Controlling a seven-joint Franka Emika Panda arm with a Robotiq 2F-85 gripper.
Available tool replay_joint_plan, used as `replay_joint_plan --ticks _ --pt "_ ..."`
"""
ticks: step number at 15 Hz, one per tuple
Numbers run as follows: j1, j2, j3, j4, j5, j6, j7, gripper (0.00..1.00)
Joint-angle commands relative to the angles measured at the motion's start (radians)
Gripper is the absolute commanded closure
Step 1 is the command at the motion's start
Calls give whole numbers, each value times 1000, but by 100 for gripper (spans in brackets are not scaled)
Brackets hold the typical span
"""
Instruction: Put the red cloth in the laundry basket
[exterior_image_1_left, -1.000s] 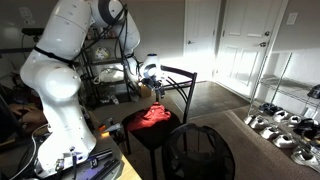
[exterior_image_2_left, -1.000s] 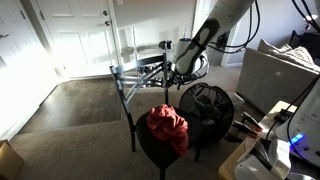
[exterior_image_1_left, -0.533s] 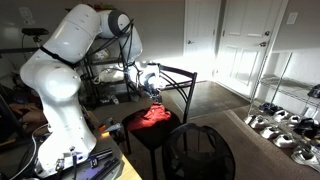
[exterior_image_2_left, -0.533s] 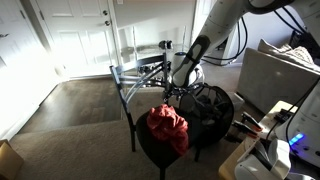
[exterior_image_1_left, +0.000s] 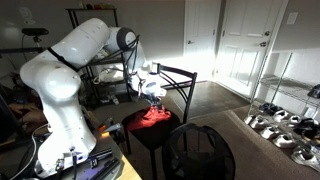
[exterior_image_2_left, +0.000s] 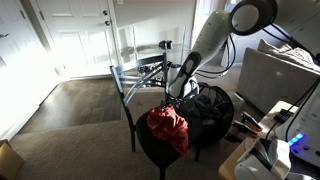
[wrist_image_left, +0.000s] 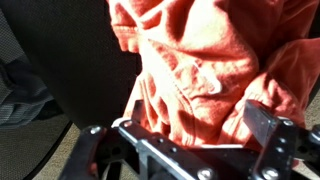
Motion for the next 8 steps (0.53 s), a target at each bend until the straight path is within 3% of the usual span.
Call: replay_joint_plan --ticks 1,2,3,5,8 --pt "-10 61 17 66 22 -37 -26 0" --pt "-16 76 24 81 21 -42 -33 2" --pt "-19 87 29 92 21 -44 -37 26" --pt "-22 102 36 112 21 -48 -38 31" --pt "-29 100 43 108 25 -34 -40 51"
